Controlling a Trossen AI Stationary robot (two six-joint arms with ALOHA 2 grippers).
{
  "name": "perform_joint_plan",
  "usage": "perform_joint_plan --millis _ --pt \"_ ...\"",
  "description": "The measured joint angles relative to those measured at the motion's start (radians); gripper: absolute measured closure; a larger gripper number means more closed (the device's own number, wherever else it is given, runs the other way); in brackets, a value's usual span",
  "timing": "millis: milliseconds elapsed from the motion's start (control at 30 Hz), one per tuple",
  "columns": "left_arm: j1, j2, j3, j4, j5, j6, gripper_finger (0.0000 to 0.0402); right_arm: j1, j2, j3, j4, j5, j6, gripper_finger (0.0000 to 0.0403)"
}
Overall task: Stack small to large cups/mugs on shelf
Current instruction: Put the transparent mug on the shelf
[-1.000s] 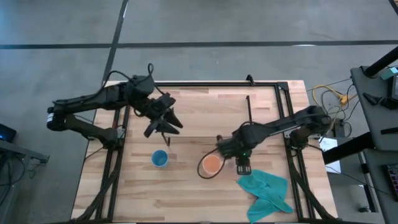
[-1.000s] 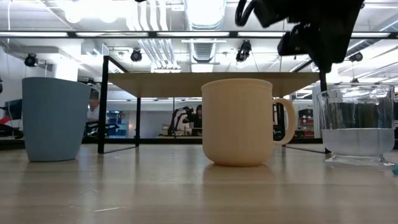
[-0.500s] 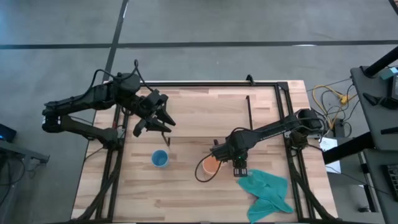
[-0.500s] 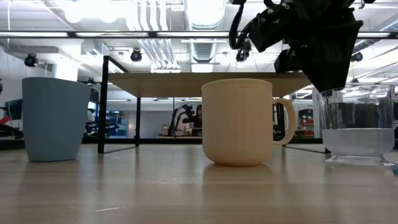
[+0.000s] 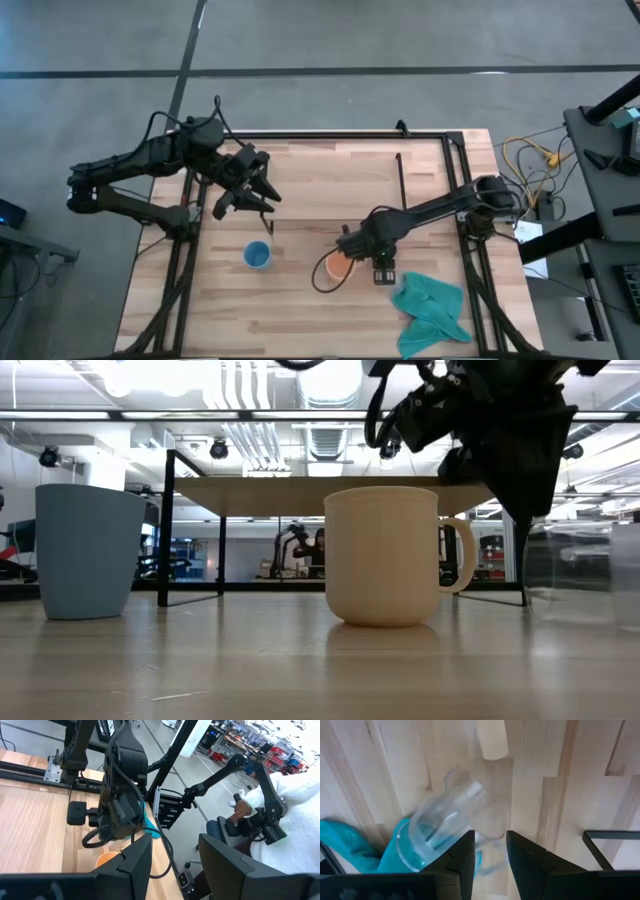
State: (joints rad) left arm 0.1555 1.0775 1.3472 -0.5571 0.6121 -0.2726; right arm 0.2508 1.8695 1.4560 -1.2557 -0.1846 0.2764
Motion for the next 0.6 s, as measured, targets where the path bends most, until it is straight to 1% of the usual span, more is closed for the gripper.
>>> perform_joint_plan --millis 367,500,600 --pt "0.000 0.001 0.000 0.000 -0.005 -0.002 0.0253 0.000 -0.066 0.012 -0.009 -0.009 -0.001 0.0292" --pt "0.000 0.002 0.000 0.000 -0.011 -0.003 0.0253 0.001 -0.069 0.012 -0.020 -0.057 -0.070 0.0292" --pt "0.000 0.004 0.000 0.001 -0.016 -0.004 0.0253 0.002 -0.069 0.012 -0.020 -0.060 -0.110 0.0291"
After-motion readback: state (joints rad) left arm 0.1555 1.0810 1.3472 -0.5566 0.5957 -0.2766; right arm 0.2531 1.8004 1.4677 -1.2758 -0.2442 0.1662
